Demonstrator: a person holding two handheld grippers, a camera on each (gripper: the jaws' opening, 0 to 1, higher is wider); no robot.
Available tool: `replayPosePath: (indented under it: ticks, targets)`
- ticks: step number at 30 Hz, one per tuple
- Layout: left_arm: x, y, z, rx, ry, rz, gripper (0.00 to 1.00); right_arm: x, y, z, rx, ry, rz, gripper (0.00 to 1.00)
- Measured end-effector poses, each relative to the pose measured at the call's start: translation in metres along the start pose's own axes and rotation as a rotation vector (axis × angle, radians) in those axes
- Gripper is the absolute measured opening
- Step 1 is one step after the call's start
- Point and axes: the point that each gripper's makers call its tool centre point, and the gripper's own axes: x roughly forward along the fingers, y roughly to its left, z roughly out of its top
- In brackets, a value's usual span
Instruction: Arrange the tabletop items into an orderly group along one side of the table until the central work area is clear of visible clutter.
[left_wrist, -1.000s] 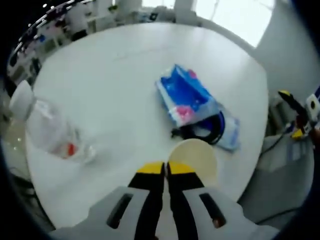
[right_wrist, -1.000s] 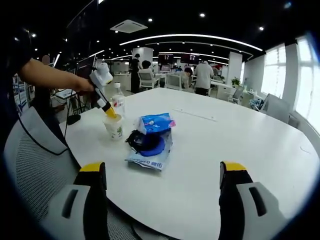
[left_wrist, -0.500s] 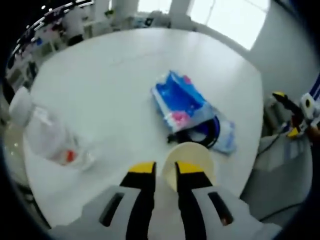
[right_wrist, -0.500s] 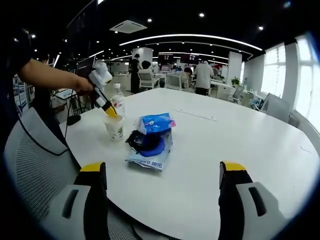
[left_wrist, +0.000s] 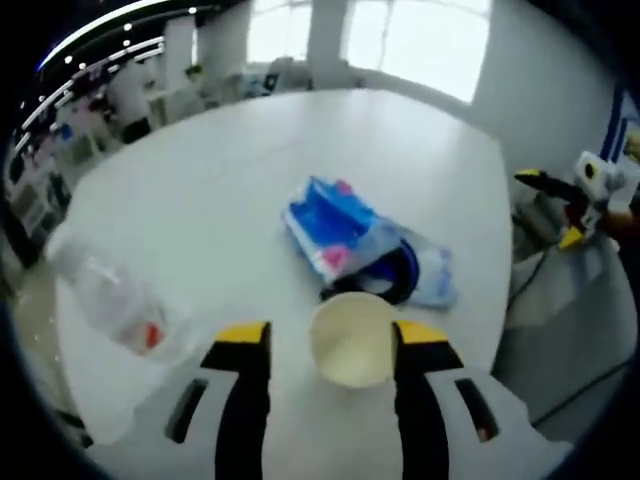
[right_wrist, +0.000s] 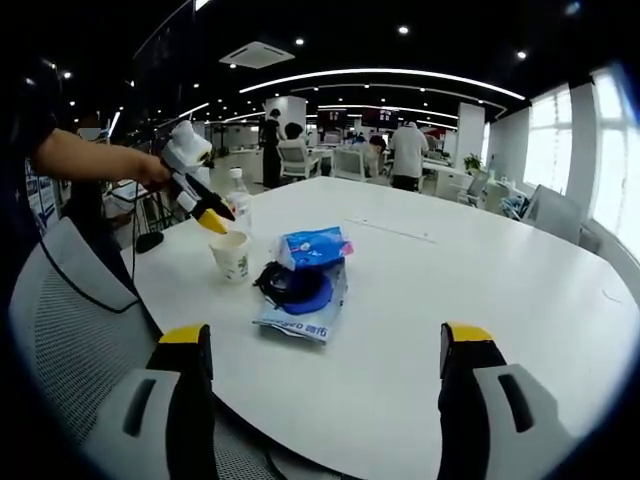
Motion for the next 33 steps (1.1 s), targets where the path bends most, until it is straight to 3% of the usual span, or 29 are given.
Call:
replayPosePath:
  ticks: [10, 21, 33]
  targets:
    - [-0.019, -0.003, 0.012, 0.021, -0.172, 0.037, 0.56, 0.0, 0.001, 0.0, -0.001, 0.0, 0.004, 0.95]
    - [-0.046, -0.015, -0.001, 0.093, -0.223, 0.094, 0.69, 0.001, 0.0, 0.0, -0.004, 0.002, 0.004, 0.97]
    - [-0.07, -0.038, -0.015, 0.083, -0.259, 0.12, 0.83, 0.0, -0.001, 0.0, -0.004, 0.001, -0.004, 0.99]
